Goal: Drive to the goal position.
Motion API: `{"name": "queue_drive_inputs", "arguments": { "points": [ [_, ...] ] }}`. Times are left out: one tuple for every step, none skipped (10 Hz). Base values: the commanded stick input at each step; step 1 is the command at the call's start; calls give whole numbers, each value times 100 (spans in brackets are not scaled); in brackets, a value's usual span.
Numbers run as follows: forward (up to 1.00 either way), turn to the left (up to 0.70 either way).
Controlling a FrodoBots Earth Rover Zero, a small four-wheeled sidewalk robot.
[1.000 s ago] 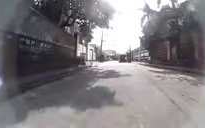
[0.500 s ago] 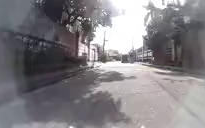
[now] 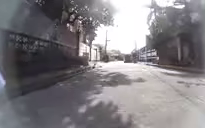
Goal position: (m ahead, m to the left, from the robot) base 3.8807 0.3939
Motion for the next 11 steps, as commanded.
{"name": "queue_drive_inputs", "arguments": {
  "points": [
    [100,-5],
    [100,-20],
    [100,-35],
    [100,-35],
    [100,-27],
    [100,-20],
    [100,-13],
    [100,-5],
    [100,0],
    [100,0],
    [100,0]
  ]
}}
